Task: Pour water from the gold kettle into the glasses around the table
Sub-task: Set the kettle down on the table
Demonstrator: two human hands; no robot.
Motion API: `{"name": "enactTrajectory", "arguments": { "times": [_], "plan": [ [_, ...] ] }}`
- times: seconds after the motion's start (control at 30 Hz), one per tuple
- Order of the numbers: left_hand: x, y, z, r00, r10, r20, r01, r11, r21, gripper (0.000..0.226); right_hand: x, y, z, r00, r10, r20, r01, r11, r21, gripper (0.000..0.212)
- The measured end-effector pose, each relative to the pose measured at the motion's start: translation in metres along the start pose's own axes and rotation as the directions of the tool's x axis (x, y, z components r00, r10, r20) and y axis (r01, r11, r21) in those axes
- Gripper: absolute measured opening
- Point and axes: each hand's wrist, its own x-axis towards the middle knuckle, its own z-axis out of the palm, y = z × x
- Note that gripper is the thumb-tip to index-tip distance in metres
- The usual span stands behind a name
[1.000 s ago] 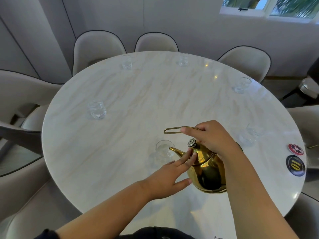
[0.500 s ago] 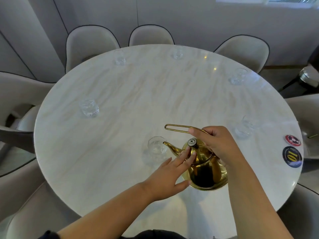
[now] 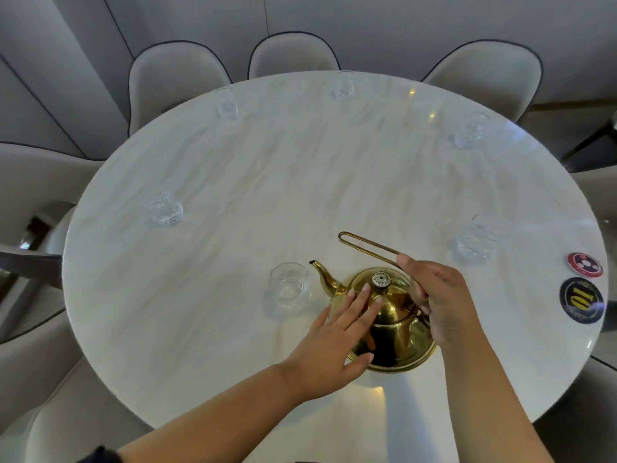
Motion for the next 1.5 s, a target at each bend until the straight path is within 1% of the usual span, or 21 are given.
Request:
{"name": "enactTrajectory", "arguments": {
  "times": [0.13, 0.3, 0.57, 0.67, 0.8, 1.0, 1.13, 1.27, 1.5],
  "plan": [
    [0.017, 0.001, 0.000, 1.000, 0.014, 0.017, -0.014, 1.000, 0.012, 0.072, 0.011, 0.005, -0.010, 0.998, -0.002, -0.064, 0.004, 0.999, 0.038, 0.055],
    [0.041, -0.011, -0.014, 0.999, 0.015, 0.032, -0.017, 0.999, 0.048, 0.073, 0.037, 0.001, -0.004, 0.999, -0.003, -0.047, 0.005, 0.999, 0.039, 0.044],
    [0.090, -0.064, -0.071, 0.999, -0.033, -0.035, 0.036, 0.997, 0.069, 0.074, 0.114, -0.021, 0.042, 0.996, -0.040, -0.077, 0.047, 0.995, 0.089, 0.048],
    [0.111, -0.095, -0.094, 0.996, -0.062, -0.067, 0.066, 0.996, 0.058, 0.073, 0.151, -0.027, 0.066, 0.996, -0.055, -0.070, 0.062, 0.992, 0.106, 0.049],
    [0.143, -0.146, -0.117, 0.988, -0.045, -0.146, 0.048, 0.999, 0.017, 0.073, 0.204, -0.028, 0.095, 0.996, -0.068, -0.050, 0.074, 0.989, 0.125, 0.050],
    [0.187, -0.201, -0.137, 0.966, -0.104, -0.235, 0.116, 0.993, 0.037, 0.069, 0.279, -0.030, 0.134, 0.991, -0.126, 0.044, 0.120, 0.985, 0.125, 0.051],
    [0.212, -0.225, -0.143, 0.955, -0.167, -0.247, 0.186, 0.981, 0.058, 0.068, 0.318, -0.026, 0.149, 0.988, -0.129, 0.085, 0.117, 0.984, 0.136, 0.053],
    [0.231, -0.244, -0.147, 0.947, -0.195, -0.256, 0.229, 0.967, 0.109, 0.065, 0.344, -0.015, 0.157, 0.992, -0.099, 0.079, 0.085, 0.983, 0.166, 0.055],
    [0.242, -0.259, -0.144, 0.955, -0.210, -0.208, 0.242, 0.960, 0.143, 0.063, 0.364, 0.001, 0.163, 0.995, -0.070, 0.065, 0.059, 0.987, 0.149, 0.055]
  ]
}}
